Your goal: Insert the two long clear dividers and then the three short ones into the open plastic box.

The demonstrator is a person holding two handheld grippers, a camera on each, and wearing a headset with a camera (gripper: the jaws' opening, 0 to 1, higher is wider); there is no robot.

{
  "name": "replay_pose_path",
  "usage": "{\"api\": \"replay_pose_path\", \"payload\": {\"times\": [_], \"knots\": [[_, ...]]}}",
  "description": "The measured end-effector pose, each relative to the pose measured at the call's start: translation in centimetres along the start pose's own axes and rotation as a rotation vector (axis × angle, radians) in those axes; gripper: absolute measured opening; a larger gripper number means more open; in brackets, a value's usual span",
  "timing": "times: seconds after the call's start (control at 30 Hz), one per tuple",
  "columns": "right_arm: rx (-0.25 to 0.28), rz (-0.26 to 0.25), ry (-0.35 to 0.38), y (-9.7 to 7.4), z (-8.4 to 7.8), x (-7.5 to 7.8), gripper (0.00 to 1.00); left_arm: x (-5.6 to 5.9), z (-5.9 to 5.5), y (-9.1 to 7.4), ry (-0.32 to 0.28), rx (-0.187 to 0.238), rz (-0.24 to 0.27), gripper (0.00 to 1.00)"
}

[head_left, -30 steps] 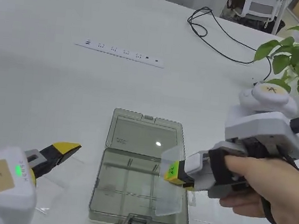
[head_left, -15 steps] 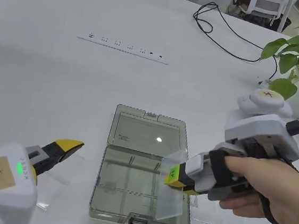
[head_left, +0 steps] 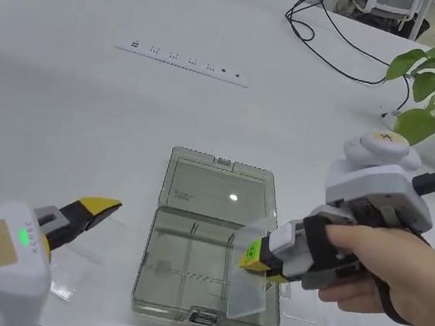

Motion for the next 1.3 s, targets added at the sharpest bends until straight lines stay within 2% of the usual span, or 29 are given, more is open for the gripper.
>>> {"api": "replay_pose_path", "payload": {"times": [0.17, 0.47, 0.57, 0.67, 0.83, 1.0, 1.17, 1.23, 1.3], "knots": [[0.000, -0.010, 0.001, 0.0, -0.9, -0.2, 0.06, -0.2, -0.3, -0.1, -0.002, -0.001, 0.002, 0.93], [-0.005, -0.006, -0.006, 0.0, -1.3, -0.6, 0.06, -0.6, -0.4, -0.2, 0.000, -0.004, 0.009, 0.93], [-0.006, -0.007, -0.005, 0.0, -1.4, -0.6, 0.06, -1.0, -0.9, -0.3, 0.000, -0.005, 0.009, 0.92], [-0.006, -0.009, -0.005, 0.1, -1.1, -0.4, 0.06, -1.0, -0.8, -0.3, -0.001, -0.004, 0.009, 0.92], [-0.008, -0.009, -0.009, 0.1, -0.8, -0.4, 0.06, -1.6, -1.6, -0.5, 0.000, -0.005, 0.009, 0.92], [-0.009, -0.018, -0.019, 0.2, -1.0, -0.5, 0.06, -2.1, -2.0, -0.6, 0.002, 0.000, 0.014, 0.92], [-0.008, -0.032, -0.034, 0.3, -0.6, -0.1, 0.06, -2.4, -2.3, -0.6, 0.004, 0.003, 0.016, 0.92], [-0.002, -0.064, -0.066, 0.3, -0.4, 0.3, 0.06, -2.5, -2.5, -0.7, 0.006, 0.002, 0.016, 0.92], [-0.002, -0.056, -0.062, 0.4, -0.6, 0.0, 0.06, -2.7, -2.6, -0.7, 0.006, 0.002, 0.017, 0.92]]}}
Point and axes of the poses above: the centre of the closed fingertips' face, and the gripper's own axes: y roughly forward along the fingers, x roughly to its right, z roughly out of its top, the point moved 5 cm from there along -y, roughly backward along the fingers, and after that the axes turned 4 degrees about y, right-handed, at the moved point
